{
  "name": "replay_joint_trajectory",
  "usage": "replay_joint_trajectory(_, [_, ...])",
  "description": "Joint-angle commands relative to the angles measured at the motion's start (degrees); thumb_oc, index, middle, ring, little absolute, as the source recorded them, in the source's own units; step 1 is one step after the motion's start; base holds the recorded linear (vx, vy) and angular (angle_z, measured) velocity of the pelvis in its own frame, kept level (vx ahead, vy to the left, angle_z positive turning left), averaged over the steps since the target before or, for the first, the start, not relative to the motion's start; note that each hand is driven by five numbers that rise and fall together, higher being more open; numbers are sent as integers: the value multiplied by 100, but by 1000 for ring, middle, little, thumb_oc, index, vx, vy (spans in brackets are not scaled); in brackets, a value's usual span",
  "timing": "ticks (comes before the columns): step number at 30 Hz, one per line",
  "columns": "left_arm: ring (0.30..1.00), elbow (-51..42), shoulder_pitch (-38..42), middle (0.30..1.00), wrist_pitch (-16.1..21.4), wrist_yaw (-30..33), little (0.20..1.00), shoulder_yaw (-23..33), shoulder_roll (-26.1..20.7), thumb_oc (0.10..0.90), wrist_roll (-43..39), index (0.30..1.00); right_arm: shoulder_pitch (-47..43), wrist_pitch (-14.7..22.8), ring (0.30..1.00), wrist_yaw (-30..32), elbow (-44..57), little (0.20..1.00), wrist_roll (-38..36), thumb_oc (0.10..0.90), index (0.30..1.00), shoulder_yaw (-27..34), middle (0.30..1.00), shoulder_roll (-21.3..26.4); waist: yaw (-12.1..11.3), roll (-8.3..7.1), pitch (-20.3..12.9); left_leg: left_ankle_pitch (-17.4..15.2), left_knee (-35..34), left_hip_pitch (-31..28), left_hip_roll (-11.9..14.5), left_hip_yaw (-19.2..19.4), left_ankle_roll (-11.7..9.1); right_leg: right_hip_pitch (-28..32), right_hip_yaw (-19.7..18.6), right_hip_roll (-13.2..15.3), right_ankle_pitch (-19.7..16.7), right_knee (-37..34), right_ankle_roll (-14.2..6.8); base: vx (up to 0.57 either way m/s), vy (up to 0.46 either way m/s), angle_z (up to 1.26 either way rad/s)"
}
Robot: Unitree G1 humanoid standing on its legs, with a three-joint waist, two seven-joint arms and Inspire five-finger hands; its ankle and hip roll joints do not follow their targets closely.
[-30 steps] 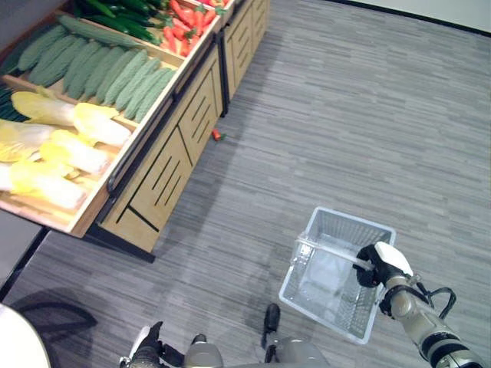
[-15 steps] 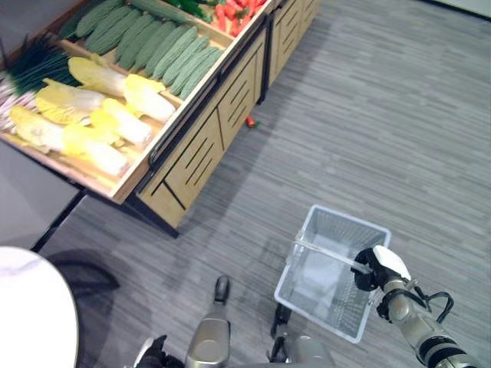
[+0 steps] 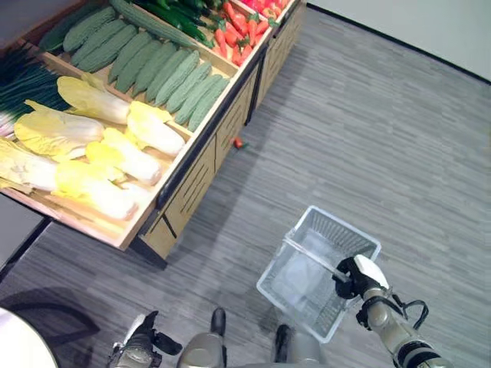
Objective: Get the vegetables into the basket
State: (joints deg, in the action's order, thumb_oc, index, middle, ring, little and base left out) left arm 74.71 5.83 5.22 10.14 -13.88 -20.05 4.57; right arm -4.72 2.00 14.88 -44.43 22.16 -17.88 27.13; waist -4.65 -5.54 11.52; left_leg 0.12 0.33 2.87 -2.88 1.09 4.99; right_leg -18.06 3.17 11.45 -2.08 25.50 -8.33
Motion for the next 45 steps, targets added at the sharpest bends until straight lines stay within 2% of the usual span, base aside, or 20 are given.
replay_joint_trajectory(1, [1000, -50, -74, 1000, 24, 171, 1000, 140, -86, 900, 62, 1000, -452, 196, 300, 274, 424, 300, -2, 400, 300, 222, 300, 625, -47, 125, 138, -209, 297, 57, 391, -610, -418, 662, 221, 21, -554, -1184, -115, 315, -201, 53])
replay_joint_trajectory(3, [1000, 43, -17, 1000, 24, 195, 1000, 178, -89, 900, 51, 1000, -502, 193, 300, 268, 463, 300, 40, 400, 300, 168, 300, 615, 36, 81, 148, -309, 226, -132, 495, -777, -552, 465, 50, 130, -717, -1898, -231, 277, -209, 53])
replay_joint_trajectory(4, [1000, 46, -18, 1000, 26, 195, 1000, 180, -87, 900, 52, 1000, -502, 192, 300, 268, 462, 300, 40, 400, 300, 164, 300, 616, 42, 104, 156, -326, 216, -160, 522, -786, -558, 508, 71, 106, -717, -1926, -228, 351, -275, 60])
replay_joint_trajectory(5, [1000, 58, -12, 1000, 33, 207, 1000, 218, -82, 900, 25, 1000, -488, 178, 300, 247, 510, 300, 113, 400, 300, 122, 300, 622, 95, 78, 137, -424, 174, -334, 653, -961, -691, 415, -112, 179, -907, -2273, -320, 345, -276, 57])
replay_joint_trajectory(10, [1000, 85, -83, 1000, 44, 217, 1000, 273, 3, 900, -61, 1000, -407, 175, 300, 185, 505, 300, 166, 400, 300, 57, 300, 630, 40, 16, -26, -532, 100, -566, 949, -1163, -877, 552, 57, 67, -781, -2288, -283, 311, -322, 64])
replay_joint_trajectory(11, [1000, 173, -177, 1000, 3, 215, 1000, 374, 64, 900, -131, 1000, -346, 202, 300, 102, 532, 300, 137, 400, 300, 9, 300, 637, 53, 58, -172, -401, 48, -640, 1194, -1259, -975, 620, 190, -167, -577, -2186, -161, 267, -358, 58])
replay_joint_trajectory(14, [1000, 225, -255, 1000, -55, 200, 1000, 527, 217, 900, -342, 1000, -270, 235, 300, 126, 597, 300, 54, 400, 300, 21, 300, 753, 35, 155, -155, 26, 247, -362, 1387, -1380, -1093, 707, 537, -310, -326, -2068, 20, 202, -387, 26])
replay_joint_trajectory(15, [1000, 226, -257, 1000, -54, 201, 1000, 503, 285, 900, -341, 1000, -218, 241, 300, 155, 583, 300, 19, 400, 300, 65, 300, 801, 51, 206, -120, 168, 288, -291, 1504, -1200, -1113, 794, 704, -311, -235, -2054, 70, 102, -257, 57])
replay_joint_trajectory(16, [1000, 202, -260, 1000, -52, 197, 1000, 484, 310, 900, -353, 1000, -191, 237, 300, 180, 592, 300, 5, 400, 300, 88, 300, 828, 61, 178, -99, 251, 331, -169, 1482, -1139, -1128, 830, 800, -273, -235, -2096, 84, 78, -233, 88])
replay_joint_trajectory(18, [1000, 111, -258, 1000, -56, 218, 1000, 496, 363, 900, -385, 1000, -119, 246, 300, 218, 562, 300, -53, 400, 300, 154, 300, 900, 102, 212, -51, 459, 485, -58, 1656, -482, -1161, 1001, 1112, -260, -146, -2161, 156, 63, -207, 96])
replay_joint_trajectory(19, [1000, 110, -255, 1000, -58, 219, 1000, 495, 362, 900, -386, 1000, -121, 247, 300, 218, 561, 300, -53, 400, 300, 156, 300, 900, 111, 203, -59, 482, 475, -40, 1643, -491, -1158, 990, 1119, -248, -162, -2173, 156, 81, -233, 82])
replay_joint_trajectory(20, [1000, 19, -281, 1000, -67, 245, 1000, 500, 394, 900, -381, 1000, -78, 219, 300, 249, 536, 300, -50, 400, 300, 192, 300, 913, 84, 229, -51, 540, 558, 86, 1639, -133, -1185, 1134, 1315, -254, -108, -2282, 185, 66, -177, 65])
replay_joint_trajectory(23, [1000, -69, -288, 1000, -76, 262, 1000, 468, 424, 900, -372, 1000, -19, 193, 300, 280, 561, 300, -72, 400, 300, 277, 300, 936, 57, 239, -50, 478, 530, 202, 1487, 15, -1158, 1287, 1441, -286, -83, -2404, 208, 83, -165, 44])
replay_joint_trajectory(24, [1000, -64, -261, 1000, -98, 243, 1000, 398, 437, 900, -278, 1000, 33, 186, 300, 310, 544, 300, -132, 400, 300, 373, 300, 937, 71, 256, -63, 315, 453, 332, 1275, 223, -1075, 1386, 1564, -298, -18, -2442, 220, 76, -110, 43])
replay_joint_trajectory(27, [1000, -129, -180, 1000, -127, 231, 1000, 343, 410, 900, -216, 1000, 136, 162, 300, 363, 616, 300, -155, 400, 300, 493, 300, 913, 136, 271, -67, 333, 319, 549, 994, 659, -969, 1419, 1771, -304, 32, -2460, 237, 67, -81, 48])
replay_joint_trajectory(32, [1000, -78, -63, 1000, -156, 230, 1000, 304, 357, 900, -86, 1000, 210, 149, 300, 381, 635, 300, -114, 400, 300, 527, 300, 841, 178, 279, -61, 393, 217, 658, 842, 1010, -880, 1455, 1965, -313, 143, -2324, 258, 65, 2, 26])
replay_joint_trajectory(34, [1000, -70, -61, 1000, -153, 227, 1000, 300, 334, 900, -56, 1000, 223, 138, 300, 367, 642, 300, -86, 400, 300, 530, 300, 801, 175, 261, -53, 380, 163, 625, 802, 1013, -838, 1513, 2005, -301, 199, -2261, 247, 144, 97, 20])
replay_joint_trajectory(42, [1000, -91, -114, 1000, -114, 244, 1000, 321, 278, 900, -104, 1000, -1, 115, 300, 398, 99, 300, -271, 400, 300, 479, 300, 437, 35, 33, -12, -41, 280, 498, 626, 998, -554, 1560, 1834, 15, 127, -1902, -12, 119, 152, 9])
replay_joint_trajectory(44, [1000, -114, -132, 1000, -107, 261, 1000, 341, 255, 900, -146, 1000, -73, 107, 300, 414, -161, 300, -336, 400, 300, 473, 300, 355, 3, 30, -13, -98, 244, 414, 576, 985, -468, 1445, 1719, 121, 6, -1495, -103, 141, 188, -6])
replay_joint_trajectory(45, [1000, -163, -147, 1000, -101, 248, 1000, 295, 210, 900, -155, 1000, -133, 96, 300, 410, -475, 300, -418, 400, 300, 460, 300, 271, 87, 96, 24, -99, 115, 218, 500, 747, -361, 1037, 1185, 73, -375, -548, -254, 204, 178, -3])
